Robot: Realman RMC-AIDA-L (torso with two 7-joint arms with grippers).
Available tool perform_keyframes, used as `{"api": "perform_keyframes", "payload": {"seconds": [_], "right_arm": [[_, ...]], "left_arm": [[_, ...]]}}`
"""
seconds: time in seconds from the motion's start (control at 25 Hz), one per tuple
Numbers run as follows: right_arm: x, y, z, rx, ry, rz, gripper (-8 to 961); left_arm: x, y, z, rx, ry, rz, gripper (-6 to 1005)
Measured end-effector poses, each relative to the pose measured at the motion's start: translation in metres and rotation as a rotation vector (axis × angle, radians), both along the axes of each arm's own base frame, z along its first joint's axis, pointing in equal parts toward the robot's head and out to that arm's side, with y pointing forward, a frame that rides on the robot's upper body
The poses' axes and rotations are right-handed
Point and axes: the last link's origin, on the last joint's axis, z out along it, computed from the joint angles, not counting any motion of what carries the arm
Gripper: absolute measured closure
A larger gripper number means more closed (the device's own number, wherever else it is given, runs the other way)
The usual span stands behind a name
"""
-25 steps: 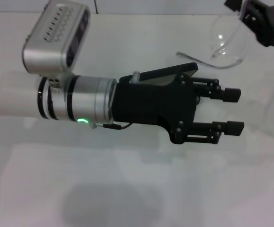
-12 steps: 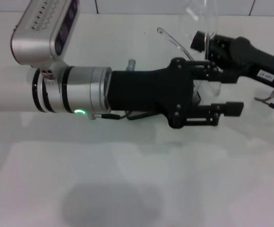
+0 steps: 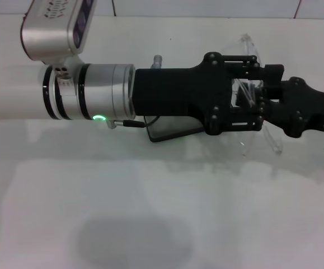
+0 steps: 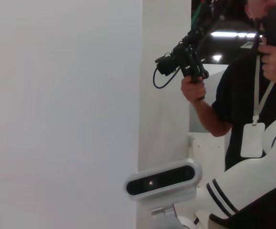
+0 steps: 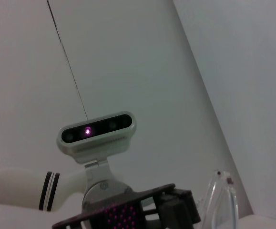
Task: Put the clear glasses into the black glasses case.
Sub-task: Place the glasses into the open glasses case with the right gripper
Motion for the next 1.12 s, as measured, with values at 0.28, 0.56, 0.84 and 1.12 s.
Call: {"api": "perform_keyframes", "payload": {"seconds": [0.28, 0.56, 0.84, 1.12], "right_arm": [[0.022, 0.008, 0.020, 0.104, -0.064, -0.067, 829], [0.011, 0.031, 0.017, 0.239, -0.353, 0.029, 829], [-0.046, 0.048, -0.010, 0.276, -0.726, 0.277, 828], [-0.075, 0.048, -0.032, 0.351, -0.966, 0.473, 828]], "left_arm": [[-0.001, 0.002, 0.002, 0.015, 0.001, 0.003, 379], [-0.027, 0.004, 0.021, 0.087, -0.020, 0.089, 376], [-0.051, 0.004, 0.037, 0.146, -0.045, 0.177, 373], [-0.054, 0.004, 0.038, 0.152, -0.039, 0.190, 370]]}}
